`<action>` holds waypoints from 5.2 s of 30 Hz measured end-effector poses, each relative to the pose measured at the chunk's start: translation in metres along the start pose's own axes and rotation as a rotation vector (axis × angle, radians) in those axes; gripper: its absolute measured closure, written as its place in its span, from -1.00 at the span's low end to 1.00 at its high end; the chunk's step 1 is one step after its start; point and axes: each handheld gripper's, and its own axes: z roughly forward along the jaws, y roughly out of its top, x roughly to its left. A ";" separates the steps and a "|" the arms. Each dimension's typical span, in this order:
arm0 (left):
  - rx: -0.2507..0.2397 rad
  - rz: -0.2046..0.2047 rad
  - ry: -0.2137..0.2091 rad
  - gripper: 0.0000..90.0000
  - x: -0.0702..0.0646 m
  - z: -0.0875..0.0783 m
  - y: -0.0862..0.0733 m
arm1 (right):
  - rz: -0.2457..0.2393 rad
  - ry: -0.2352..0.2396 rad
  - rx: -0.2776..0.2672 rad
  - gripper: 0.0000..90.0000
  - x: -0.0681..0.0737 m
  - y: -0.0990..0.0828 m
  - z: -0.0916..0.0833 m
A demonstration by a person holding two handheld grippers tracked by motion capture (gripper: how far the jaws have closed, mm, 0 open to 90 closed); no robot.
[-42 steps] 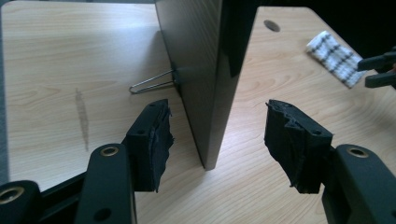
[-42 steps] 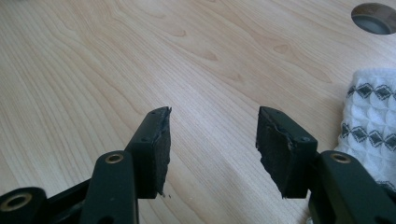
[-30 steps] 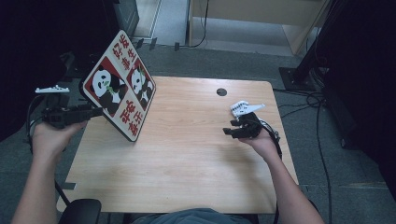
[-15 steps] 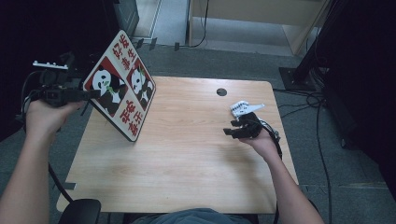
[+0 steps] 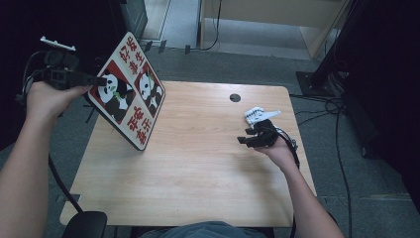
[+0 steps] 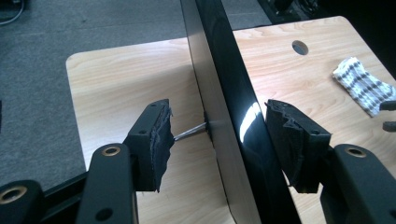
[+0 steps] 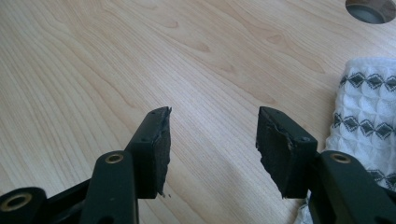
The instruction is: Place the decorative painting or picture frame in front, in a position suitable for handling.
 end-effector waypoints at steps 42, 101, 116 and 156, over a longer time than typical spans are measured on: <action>0.181 -0.032 0.003 0.64 0.007 0.060 0.074 | 0.001 0.002 0.005 0.02 -0.003 -0.002 -0.001; 0.299 0.258 -0.263 0.78 -0.207 0.082 0.057 | 0.052 -0.027 -0.005 0.01 -0.017 -0.007 -0.007; 0.304 0.260 -0.299 0.76 -0.219 0.086 0.050 | 0.053 -0.031 0.002 0.01 -0.018 -0.008 -0.006; 0.232 0.174 -0.350 0.34 -0.183 0.057 0.030 | 0.105 -0.036 -0.014 0.01 -0.041 -0.005 -0.002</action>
